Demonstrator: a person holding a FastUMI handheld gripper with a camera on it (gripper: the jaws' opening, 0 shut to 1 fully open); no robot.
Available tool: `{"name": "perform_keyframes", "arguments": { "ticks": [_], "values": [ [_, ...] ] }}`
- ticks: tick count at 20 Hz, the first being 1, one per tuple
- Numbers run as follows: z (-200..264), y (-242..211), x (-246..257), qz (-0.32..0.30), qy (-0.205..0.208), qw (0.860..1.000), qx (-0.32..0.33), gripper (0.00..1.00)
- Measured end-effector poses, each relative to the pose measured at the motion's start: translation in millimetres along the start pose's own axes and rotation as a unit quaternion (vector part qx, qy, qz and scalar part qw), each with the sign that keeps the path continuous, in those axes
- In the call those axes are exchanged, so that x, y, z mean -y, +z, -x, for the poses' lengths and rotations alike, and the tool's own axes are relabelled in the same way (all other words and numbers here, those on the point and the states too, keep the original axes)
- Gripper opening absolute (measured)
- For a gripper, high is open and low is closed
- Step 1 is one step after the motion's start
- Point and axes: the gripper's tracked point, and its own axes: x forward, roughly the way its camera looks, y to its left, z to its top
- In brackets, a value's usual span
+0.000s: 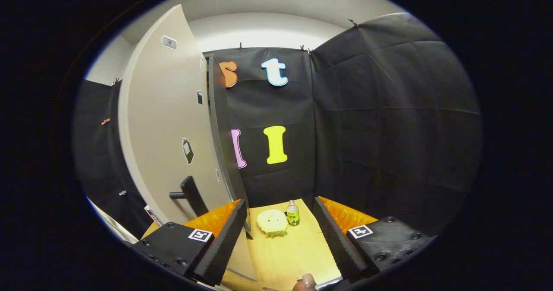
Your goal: Open the shoe cabinet door, grab the shoes and put them into the shoe cabinet, then close the shoe cabinet door.
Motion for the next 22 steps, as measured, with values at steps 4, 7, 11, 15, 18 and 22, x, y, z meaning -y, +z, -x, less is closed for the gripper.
{"name": "perform_keyframes", "arguments": {
  "ticks": [4, 7, 11, 15, 18, 22],
  "values": [
    [-34, -9, -1, 0.003, 0.026, 1.0, -0.012, 0.98],
    [-56, -5, -10, 0.009, 0.044, 0.999, -0.013, 0.98],
    [-61, -5, -21, 0.022, 0.053, 0.998, -0.014, 0.98],
    [-56, -4, -37, 0.046, 0.047, 0.998, -0.003, 0.98],
    [-49, -7, -56, 0.058, 0.048, 0.997, -0.001, 0.98],
    [-42, -15, -90, 0.054, 0.057, 0.997, -0.004, 0.98]
  ]
}}
